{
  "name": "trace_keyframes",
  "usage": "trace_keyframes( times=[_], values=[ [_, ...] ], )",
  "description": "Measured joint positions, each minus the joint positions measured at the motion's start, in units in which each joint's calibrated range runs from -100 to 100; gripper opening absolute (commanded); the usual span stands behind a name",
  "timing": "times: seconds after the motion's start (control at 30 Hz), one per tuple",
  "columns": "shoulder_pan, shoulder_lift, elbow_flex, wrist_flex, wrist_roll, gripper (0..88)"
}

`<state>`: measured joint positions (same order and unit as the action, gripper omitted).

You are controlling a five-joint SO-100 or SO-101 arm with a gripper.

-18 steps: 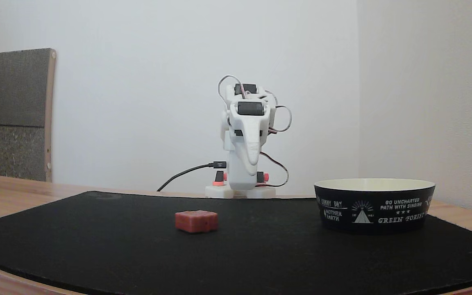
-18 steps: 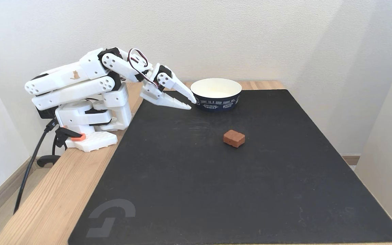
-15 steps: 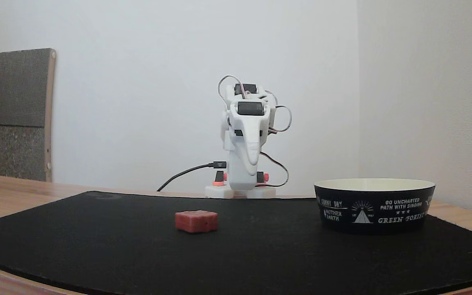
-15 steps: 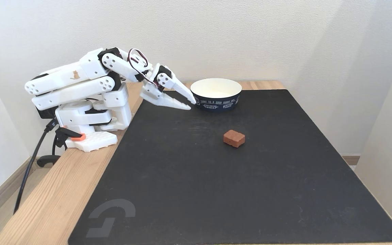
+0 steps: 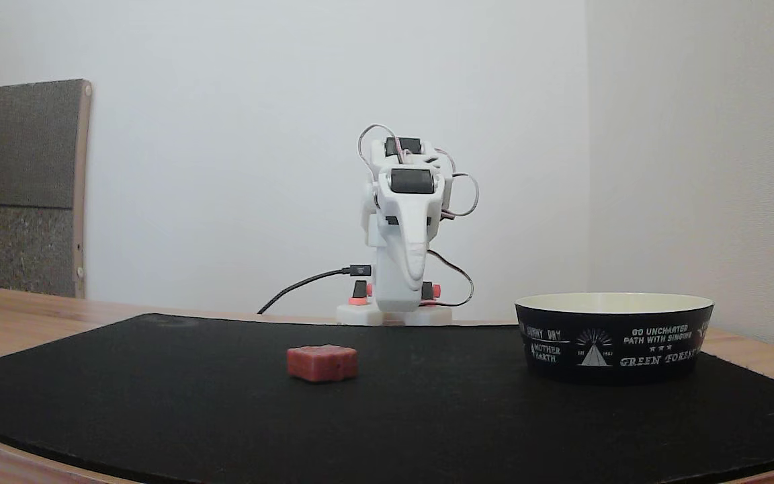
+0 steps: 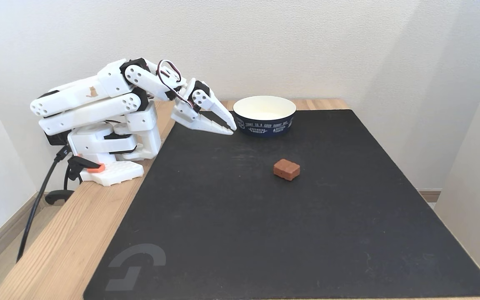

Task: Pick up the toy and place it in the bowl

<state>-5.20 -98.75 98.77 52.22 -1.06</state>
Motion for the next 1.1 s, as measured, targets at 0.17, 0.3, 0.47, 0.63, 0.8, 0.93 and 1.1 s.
trace_keyframes(
  times=[0.17, 0.3, 0.47, 0.63, 0.8, 0.93, 1.1],
  values=[
    [0.0, 0.0, 0.0, 0.17, 0.0, 2.9],
    [0.0, 0.0, 0.0, 0.17, 0.0, 2.9],
    [0.0, 0.0, 0.0, 0.17, 0.0, 2.9],
    [0.0, 0.0, 0.0, 0.17, 0.0, 3.1],
    [0.0, 0.0, 0.0, 0.17, 0.0, 25.9],
    [0.0, 0.0, 0.0, 0.17, 0.0, 29.6],
    [0.0, 0.0, 0.0, 0.17, 0.0, 29.8]
  ],
)
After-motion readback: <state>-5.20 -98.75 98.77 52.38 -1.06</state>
